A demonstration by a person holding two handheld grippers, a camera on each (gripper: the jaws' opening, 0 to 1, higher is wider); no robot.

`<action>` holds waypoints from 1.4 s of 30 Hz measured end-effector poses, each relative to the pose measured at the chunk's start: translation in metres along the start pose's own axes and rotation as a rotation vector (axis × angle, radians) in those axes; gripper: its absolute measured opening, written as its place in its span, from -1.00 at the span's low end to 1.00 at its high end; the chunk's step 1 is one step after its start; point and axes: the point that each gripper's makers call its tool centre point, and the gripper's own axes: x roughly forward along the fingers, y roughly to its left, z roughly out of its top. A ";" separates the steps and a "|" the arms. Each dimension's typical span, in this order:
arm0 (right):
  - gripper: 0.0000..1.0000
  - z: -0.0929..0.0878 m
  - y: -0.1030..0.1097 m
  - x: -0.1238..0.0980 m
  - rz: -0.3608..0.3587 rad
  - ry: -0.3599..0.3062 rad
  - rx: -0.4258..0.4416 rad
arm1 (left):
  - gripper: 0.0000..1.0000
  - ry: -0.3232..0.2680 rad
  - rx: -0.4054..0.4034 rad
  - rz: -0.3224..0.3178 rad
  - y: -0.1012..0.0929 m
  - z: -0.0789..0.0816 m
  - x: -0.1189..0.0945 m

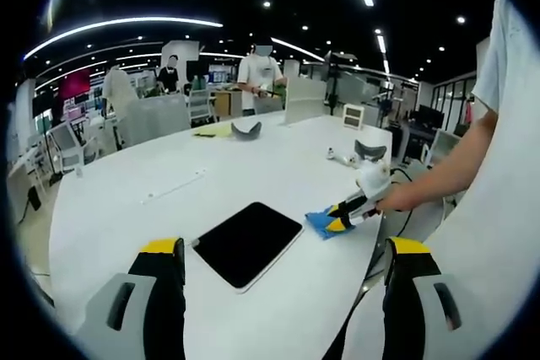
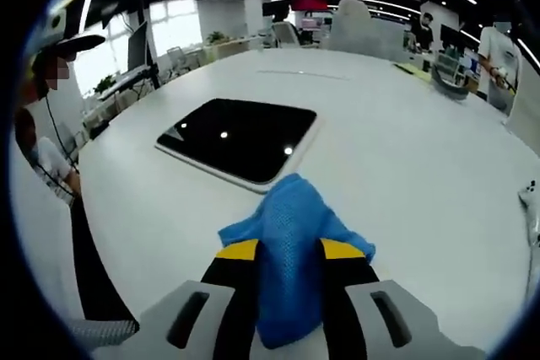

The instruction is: Wipe the mirror surface with the cleaning cloth until all visible marks leave the cleaned area.

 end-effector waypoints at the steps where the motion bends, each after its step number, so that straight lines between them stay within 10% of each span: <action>1: -0.52 0.003 0.001 -0.001 -0.001 -0.005 0.002 | 0.99 0.001 0.001 0.001 0.000 0.000 0.000; 15: -0.17 0.119 0.072 -0.050 0.153 -0.224 -0.079 | 0.99 0.002 -0.023 0.050 0.014 -0.005 -0.008; 25: 0.87 0.156 0.107 -0.084 0.252 -0.282 -0.154 | 0.99 -0.020 -0.028 0.068 0.020 0.003 -0.011; 42: 1.00 0.165 0.121 -0.095 0.319 -0.316 -0.122 | 0.99 -0.019 -0.010 0.055 0.020 0.013 -0.017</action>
